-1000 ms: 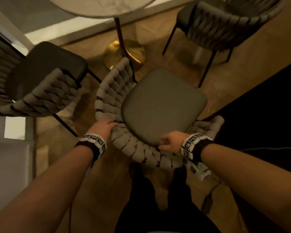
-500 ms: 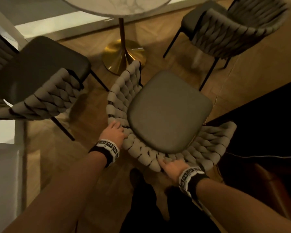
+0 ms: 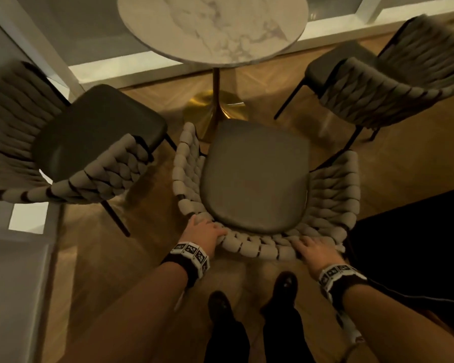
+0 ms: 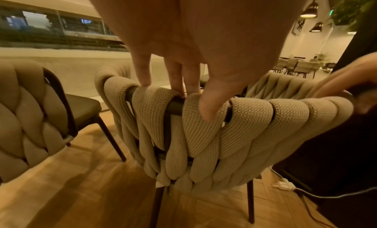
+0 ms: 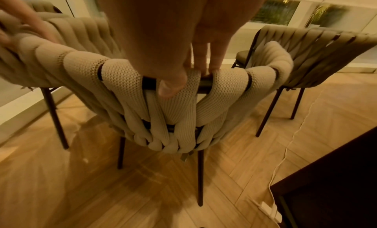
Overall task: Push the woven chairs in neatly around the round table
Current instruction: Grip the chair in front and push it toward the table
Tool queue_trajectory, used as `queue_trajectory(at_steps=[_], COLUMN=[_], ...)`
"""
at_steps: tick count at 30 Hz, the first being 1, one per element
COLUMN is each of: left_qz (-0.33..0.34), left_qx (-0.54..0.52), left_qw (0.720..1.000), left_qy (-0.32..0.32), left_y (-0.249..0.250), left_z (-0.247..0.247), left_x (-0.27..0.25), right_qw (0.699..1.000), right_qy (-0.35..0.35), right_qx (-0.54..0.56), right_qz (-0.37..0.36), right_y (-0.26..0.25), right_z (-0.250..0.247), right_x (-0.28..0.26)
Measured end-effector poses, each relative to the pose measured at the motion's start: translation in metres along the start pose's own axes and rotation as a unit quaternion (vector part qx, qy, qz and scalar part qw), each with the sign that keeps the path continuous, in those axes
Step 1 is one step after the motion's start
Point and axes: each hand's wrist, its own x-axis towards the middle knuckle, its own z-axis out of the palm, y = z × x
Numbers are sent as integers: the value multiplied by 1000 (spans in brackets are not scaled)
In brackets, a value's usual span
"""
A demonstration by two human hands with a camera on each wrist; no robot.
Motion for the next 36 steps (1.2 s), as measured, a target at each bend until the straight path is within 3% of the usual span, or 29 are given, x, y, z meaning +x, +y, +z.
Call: queue_trajectory(at_steps=[4,8,11,14,21,36], left_qz=[-34,-68,-146,-198,-207,-211], left_qx=[-11,-50,-57,-91,-120,-145], left_qw=[999,996,985,975,971,967], left_qy=[5,43,70,28,-21,-10], left_y=[2,3,1,2,14,33], left_z=[-12,-13,-10,-12,-32,-71], left_x=[14,27,34,44,87,137], right_qw=[998,999,999,999,999,999], right_qy=[22,26,27,31,35,28], right_qx=[-16,15,33,24,10,19], right_qz=[50,43,24,-2,-28,-36], right_y=[29,51,64,79,119,168], right_z=[-21,-45,-65,-81,-110,-149], right_x=[25,58,83,104,130,174])
